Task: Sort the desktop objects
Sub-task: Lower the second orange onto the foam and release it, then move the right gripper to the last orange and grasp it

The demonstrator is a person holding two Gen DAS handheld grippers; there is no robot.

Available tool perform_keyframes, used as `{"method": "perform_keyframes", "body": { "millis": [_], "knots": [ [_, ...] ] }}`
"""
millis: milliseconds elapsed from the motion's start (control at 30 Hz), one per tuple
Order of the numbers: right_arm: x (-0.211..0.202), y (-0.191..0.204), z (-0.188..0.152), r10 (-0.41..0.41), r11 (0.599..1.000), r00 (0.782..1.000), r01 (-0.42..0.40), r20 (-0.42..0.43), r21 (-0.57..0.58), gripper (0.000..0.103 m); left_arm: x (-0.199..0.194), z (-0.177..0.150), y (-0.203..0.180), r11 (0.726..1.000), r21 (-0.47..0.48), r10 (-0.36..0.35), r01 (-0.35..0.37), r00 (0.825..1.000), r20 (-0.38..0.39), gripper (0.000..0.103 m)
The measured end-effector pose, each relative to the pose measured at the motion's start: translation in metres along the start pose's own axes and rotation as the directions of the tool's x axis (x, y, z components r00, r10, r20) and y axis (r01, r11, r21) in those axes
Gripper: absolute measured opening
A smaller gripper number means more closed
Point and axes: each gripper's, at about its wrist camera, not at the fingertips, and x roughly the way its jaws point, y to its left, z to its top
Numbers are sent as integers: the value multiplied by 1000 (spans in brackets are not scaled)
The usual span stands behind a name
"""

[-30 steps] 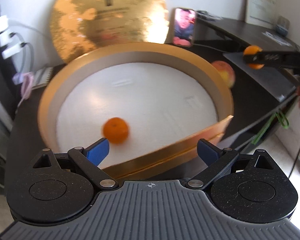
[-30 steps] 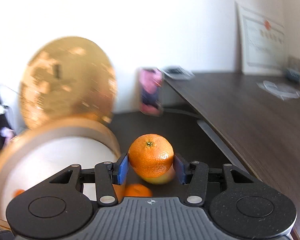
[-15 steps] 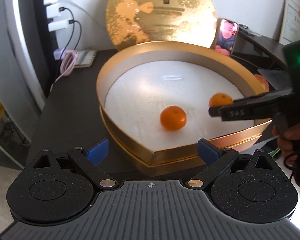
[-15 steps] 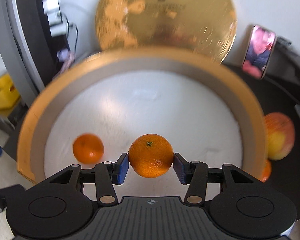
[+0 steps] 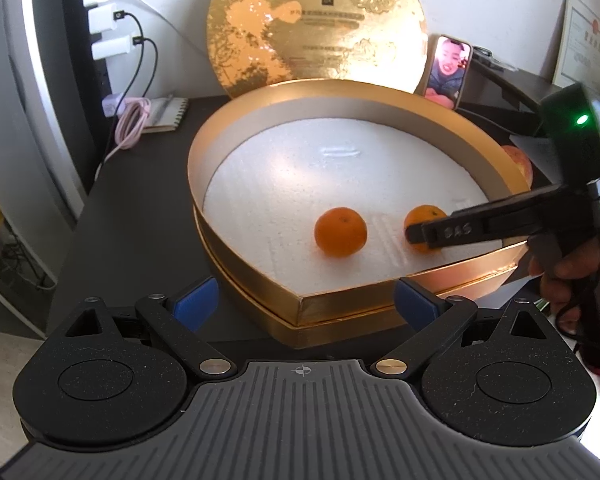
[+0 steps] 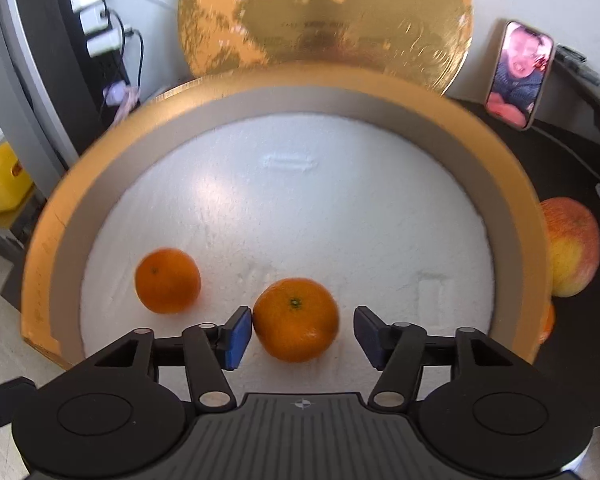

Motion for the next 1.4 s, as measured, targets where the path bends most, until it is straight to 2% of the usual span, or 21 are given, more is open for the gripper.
{"method": "perform_keyframes", "body": {
  "millis": [100, 200, 333, 400, 467, 533, 700, 833, 1100, 1267, 1400],
  "knots": [
    [-29, -11, 2, 4, 999, 996, -7, 86, 36, 64, -3, 1, -6, 1000, 15, 3, -3, 1000, 7, 98],
    [-64, -30, -1, -27, 996, 981, 10, 191, 85, 67, -5, 3, -13, 999, 42, -7, 7, 1000, 17, 98],
    [-98, -68, -17, -156, 976, 945, 103, 287, 191, 68, -2, 7, -28, 997, 71, -44, 43, 999, 13, 98],
    [-107, -88, -27, -227, 955, 924, 150, 307, 256, 68, 0, 10, -37, 995, 85, -61, 60, 998, 7, 98],
    [-106, -109, -37, -278, 932, 915, 184, 291, 311, 68, 3, 13, -46, 992, 99, -78, 78, 997, 1, 98],
    [-99, -125, -45, -282, 922, 919, 180, 276, 344, 68, 6, 15, -55, 990, 116, -85, 85, 996, -6, 98],
    [-62, -145, -61, -215, 931, 948, 127, 234, 343, 53, 12, 18, -73, 985, 154, -79, 81, 997, -20, 98],
    [-37, -153, -61, -151, 932, 963, 64, 221, 357, 53, 16, 19, -78, 985, 161, -57, 61, 998, -29, 98],
    [-15, -169, -56, -86, 910, 972, -13, 218, 414, 52, 21, 22, -82, 985, 166, -37, 42, 999, -38, 98],
    [-4, -180, -56, -9, 875, 974, -102, 226, 473, 47, 25, 22, -85, 984, 171, -36, 44, 998, -48, 98],
    [-6, -179, -56, -22, 882, 975, -85, 221, 463, 44, 27, 21, -85, 984, 169, -38, 46, 998, -54, 98]
  ]
}}
